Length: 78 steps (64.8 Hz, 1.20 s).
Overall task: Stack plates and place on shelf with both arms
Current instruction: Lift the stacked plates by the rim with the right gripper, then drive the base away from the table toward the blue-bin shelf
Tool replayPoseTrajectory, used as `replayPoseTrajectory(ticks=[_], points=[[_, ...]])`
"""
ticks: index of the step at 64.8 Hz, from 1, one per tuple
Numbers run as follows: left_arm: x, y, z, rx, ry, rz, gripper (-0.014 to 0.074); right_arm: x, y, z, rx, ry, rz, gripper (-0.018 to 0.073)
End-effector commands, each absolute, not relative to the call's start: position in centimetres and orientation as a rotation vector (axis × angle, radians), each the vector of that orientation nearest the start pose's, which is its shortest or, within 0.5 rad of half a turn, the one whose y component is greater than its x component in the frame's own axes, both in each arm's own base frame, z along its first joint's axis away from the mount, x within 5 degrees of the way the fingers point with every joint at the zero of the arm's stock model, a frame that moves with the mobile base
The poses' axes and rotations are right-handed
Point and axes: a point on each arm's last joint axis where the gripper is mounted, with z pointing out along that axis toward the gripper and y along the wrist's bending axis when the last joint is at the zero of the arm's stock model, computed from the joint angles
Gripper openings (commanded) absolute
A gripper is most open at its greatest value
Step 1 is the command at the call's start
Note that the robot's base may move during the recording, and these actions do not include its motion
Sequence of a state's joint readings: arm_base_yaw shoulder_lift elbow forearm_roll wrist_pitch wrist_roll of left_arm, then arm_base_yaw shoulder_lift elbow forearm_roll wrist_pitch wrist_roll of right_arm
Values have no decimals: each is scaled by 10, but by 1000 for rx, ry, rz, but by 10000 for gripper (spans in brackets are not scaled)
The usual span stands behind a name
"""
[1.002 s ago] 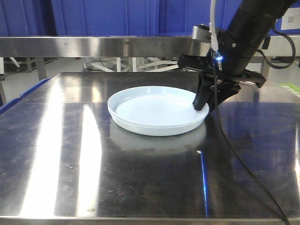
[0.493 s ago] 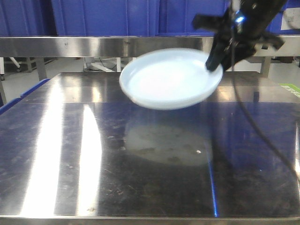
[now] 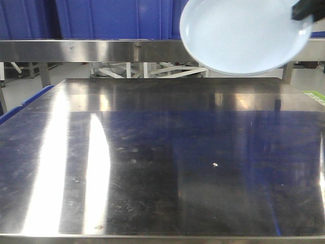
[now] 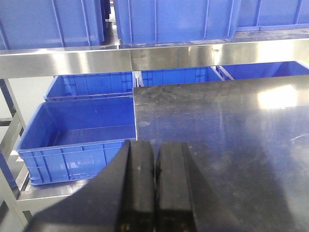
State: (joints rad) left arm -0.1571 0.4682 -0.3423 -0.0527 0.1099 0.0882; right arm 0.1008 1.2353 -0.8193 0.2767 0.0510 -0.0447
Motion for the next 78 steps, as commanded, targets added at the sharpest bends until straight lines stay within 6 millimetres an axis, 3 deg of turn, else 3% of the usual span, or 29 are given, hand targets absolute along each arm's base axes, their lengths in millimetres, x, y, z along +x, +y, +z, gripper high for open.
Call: replayPoseTrajectory(ticks=[1,23,44,54,78], points=[[106,-17,301,149,1606,-98,82,245,20,331,144,1714,208,48],[106,-17,301,149,1606,-98,82,169,13,304,139,1664,214,48],[106,-17,301,149,1606,-98,82,111,7,297,131,1504,233,48],[106,-17,301,149,1606,-98,82,99,6,302,126,1448,241,48],[106,-17,301,149,1606,-98,82,99,6,302,126,1447,242,48]])
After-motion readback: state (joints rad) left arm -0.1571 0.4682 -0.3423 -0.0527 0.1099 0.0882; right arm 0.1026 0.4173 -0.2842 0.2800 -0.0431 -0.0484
